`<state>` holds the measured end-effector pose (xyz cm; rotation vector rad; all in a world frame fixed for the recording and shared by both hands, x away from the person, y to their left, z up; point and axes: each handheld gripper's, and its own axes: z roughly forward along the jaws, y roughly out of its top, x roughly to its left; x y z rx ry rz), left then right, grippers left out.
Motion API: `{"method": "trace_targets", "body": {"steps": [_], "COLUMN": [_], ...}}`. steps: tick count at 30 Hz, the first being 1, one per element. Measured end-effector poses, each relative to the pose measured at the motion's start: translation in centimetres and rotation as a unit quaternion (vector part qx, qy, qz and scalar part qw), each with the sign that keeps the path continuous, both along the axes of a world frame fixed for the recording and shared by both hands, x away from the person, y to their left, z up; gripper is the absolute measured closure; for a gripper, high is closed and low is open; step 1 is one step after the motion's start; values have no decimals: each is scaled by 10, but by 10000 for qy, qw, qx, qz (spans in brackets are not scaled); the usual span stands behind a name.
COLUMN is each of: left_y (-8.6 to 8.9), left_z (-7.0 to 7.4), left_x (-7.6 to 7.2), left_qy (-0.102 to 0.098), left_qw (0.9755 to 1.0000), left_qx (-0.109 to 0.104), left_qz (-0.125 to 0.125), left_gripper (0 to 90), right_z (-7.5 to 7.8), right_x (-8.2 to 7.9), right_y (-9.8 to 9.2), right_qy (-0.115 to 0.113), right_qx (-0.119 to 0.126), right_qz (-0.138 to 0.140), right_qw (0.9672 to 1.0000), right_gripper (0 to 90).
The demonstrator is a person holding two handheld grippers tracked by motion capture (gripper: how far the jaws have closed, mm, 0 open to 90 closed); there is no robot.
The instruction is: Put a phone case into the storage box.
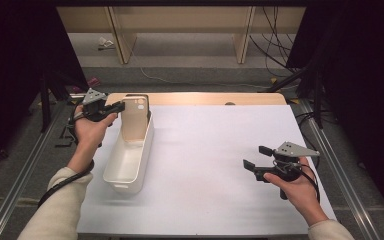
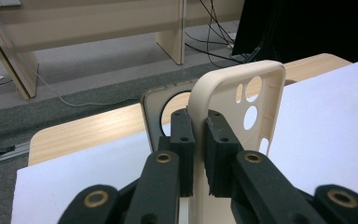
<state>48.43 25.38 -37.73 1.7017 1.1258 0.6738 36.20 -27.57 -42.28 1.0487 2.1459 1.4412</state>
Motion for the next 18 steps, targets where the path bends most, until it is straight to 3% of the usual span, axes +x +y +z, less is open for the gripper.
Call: {"method": "trace_targets", "body": {"steps": [18], "left_y": [1], "left_z": [-15], "left_x": [7], "left_qy": [182], "left_qw": [9998], "left_qx": [34], "left_qz": [-31], "left_gripper": [828], "right_z": [-1], "right_x": [0], "right_y": [0], "right_qy": [6], "right_qx": [-4], "right_qz": [-4], "right_qw": [10000], "right_gripper": [185]}}
